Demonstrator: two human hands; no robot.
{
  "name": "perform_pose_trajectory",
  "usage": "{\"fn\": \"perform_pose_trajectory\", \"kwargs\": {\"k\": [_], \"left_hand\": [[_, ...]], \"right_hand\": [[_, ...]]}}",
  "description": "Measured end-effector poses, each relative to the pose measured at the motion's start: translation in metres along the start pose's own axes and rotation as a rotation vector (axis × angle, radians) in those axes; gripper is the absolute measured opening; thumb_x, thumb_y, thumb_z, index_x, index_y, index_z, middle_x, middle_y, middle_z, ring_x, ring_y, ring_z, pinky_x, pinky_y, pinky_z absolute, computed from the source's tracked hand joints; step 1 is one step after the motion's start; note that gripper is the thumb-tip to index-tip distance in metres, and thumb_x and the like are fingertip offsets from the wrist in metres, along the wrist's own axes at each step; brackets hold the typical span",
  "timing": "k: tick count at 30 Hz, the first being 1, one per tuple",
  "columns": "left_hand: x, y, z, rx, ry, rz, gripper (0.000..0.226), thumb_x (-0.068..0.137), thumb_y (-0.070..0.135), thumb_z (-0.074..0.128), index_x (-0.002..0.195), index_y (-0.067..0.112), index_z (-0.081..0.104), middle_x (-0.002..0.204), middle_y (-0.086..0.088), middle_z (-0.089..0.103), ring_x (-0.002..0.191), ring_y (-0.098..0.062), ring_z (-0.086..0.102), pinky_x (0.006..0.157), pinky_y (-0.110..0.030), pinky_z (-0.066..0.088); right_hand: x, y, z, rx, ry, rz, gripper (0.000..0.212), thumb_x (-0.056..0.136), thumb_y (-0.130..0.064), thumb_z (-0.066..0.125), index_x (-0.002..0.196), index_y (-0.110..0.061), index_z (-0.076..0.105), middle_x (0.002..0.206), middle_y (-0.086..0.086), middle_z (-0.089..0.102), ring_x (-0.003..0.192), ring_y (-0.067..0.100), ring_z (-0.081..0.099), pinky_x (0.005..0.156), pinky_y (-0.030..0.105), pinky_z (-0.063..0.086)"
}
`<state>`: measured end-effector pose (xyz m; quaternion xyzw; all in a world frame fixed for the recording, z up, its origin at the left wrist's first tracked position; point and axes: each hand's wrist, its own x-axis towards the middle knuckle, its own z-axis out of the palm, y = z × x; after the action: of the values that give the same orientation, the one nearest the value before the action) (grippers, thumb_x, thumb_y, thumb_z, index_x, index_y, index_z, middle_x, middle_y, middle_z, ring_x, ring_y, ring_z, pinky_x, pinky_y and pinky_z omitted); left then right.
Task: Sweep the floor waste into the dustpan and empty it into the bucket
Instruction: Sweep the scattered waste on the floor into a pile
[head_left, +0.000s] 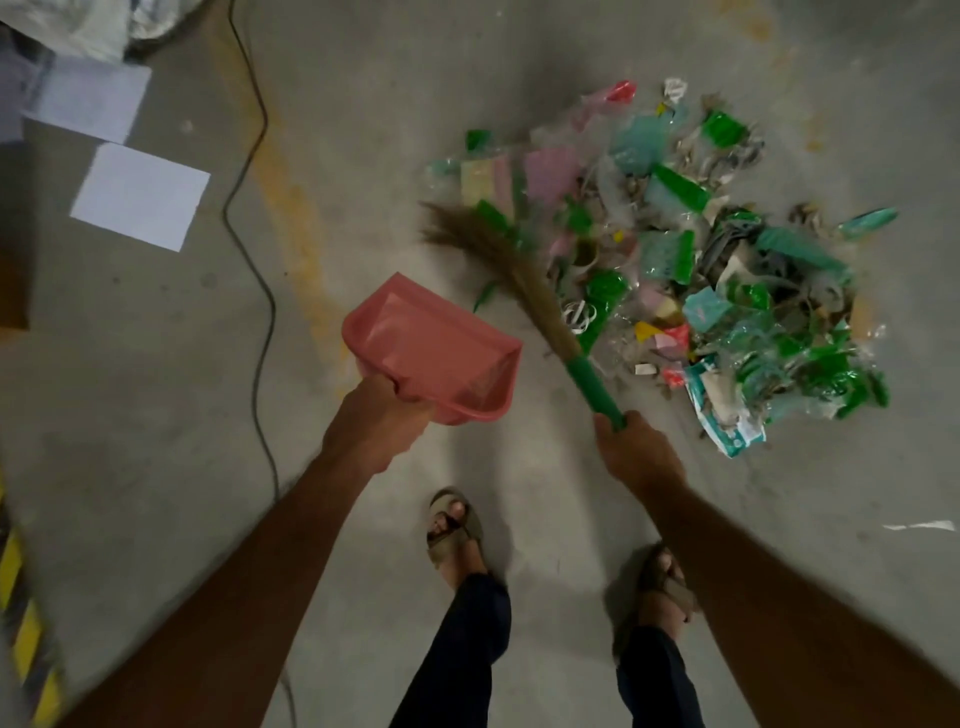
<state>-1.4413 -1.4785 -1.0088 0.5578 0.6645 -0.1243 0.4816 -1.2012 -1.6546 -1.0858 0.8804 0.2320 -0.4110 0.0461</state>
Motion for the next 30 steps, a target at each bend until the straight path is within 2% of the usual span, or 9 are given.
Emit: {"fn": "perform_pose_trajectory", "kwargs": {"k": [7,10,13,15,17,19,22,26,30], "left_hand": [[0.020,-0.001,-0.032,0.041,0.001,0.023,0.041,0.070,0.046,0.061,0.096,0.014,0.065,0.081,-0.005,0.073,0.071,-0.025,0.072,0.069,-0.047,0.063],[0.026,-0.002,-0.048,0.064,0.010,0.026,0.042,0.070,0.048,0.060,0.097,0.016,0.064,0.084,-0.005,0.073,0.071,-0.027,0.071,0.067,-0.040,0.061],[0.032,-0.002,-0.063,0.069,0.017,0.018,0.045,0.067,0.051,0.060,0.098,0.018,0.064,0.084,-0.004,0.073,0.070,-0.026,0.071,0.064,-0.038,0.061],[0.038,0.002,-0.071,0.074,0.017,0.020,0.042,0.068,0.051,0.061,0.094,0.018,0.066,0.081,-0.004,0.073,0.069,-0.025,0.072,0.061,-0.038,0.061],[0.042,0.007,-0.076,0.061,0.026,0.035,0.045,0.062,0.053,0.060,0.089,0.018,0.067,0.077,-0.005,0.073,0.069,-0.027,0.072,0.064,-0.045,0.062],[0.051,0.019,-0.076,0.079,0.017,0.050,0.045,0.058,0.053,0.061,0.084,0.016,0.069,0.073,-0.007,0.073,0.069,-0.030,0.072,0.067,-0.049,0.062],[0.064,0.041,-0.076,0.097,-0.014,0.061,0.042,0.057,0.048,0.062,0.081,0.014,0.070,0.070,-0.005,0.074,0.071,-0.029,0.073,0.069,-0.050,0.062],[0.088,0.073,-0.073,0.150,-0.059,0.080,0.047,0.054,0.052,0.062,0.079,0.014,0.069,0.067,-0.004,0.073,0.072,-0.029,0.073,0.069,-0.050,0.059],[0.109,0.113,-0.073,0.223,-0.076,0.091,0.041,0.058,0.049,0.061,0.078,0.014,0.068,0.066,-0.003,0.072,0.068,-0.030,0.071,0.070,-0.047,0.060]], "right_hand": [[-0.028,0.073,-0.056,0.030,0.223,0.138,0.052,0.098,-0.063,0.040,0.111,-0.016,0.057,0.085,0.010,0.060,0.072,0.028,0.055,0.068,0.036,0.048],[-0.062,0.104,-0.063,0.091,0.242,0.186,0.063,0.083,-0.083,0.034,0.097,-0.025,0.057,0.070,0.009,0.066,0.061,0.031,0.064,0.062,0.039,0.057],[-0.088,0.146,-0.047,0.187,0.216,0.230,0.070,0.070,-0.093,0.036,0.098,-0.033,0.057,0.060,0.008,0.068,0.049,0.030,0.066,0.044,0.033,0.054],[-0.112,0.138,-0.040,0.178,0.225,0.280,0.071,0.071,-0.091,0.044,0.107,-0.032,0.062,0.077,0.011,0.074,0.068,0.033,0.071,0.058,0.035,0.056],[-0.124,0.127,-0.030,0.131,0.147,0.283,0.052,0.080,-0.072,0.060,0.113,-0.032,0.064,0.092,0.012,0.073,0.082,0.032,0.069,0.074,0.036,0.055],[-0.120,0.117,-0.028,0.016,0.035,0.225,0.031,0.088,-0.064,0.057,0.099,-0.035,0.059,0.082,-0.001,0.069,0.073,0.021,0.065,0.067,0.032,0.050],[-0.094,0.105,-0.033,-0.156,-0.071,0.213,0.039,0.092,-0.070,0.042,0.088,-0.032,0.051,0.073,-0.009,0.062,0.065,0.009,0.061,0.057,0.028,0.047],[-0.053,0.106,-0.047,-0.083,0.023,0.304,0.048,0.094,-0.068,0.038,0.087,-0.023,0.050,0.074,-0.004,0.059,0.068,0.022,0.059,0.064,0.034,0.050],[-0.029,0.122,-0.078,0.031,0.013,0.367,0.071,0.072,-0.088,0.024,0.085,-0.025,0.054,0.072,0.000,0.063,0.065,0.022,0.063,0.063,0.039,0.054]]}}
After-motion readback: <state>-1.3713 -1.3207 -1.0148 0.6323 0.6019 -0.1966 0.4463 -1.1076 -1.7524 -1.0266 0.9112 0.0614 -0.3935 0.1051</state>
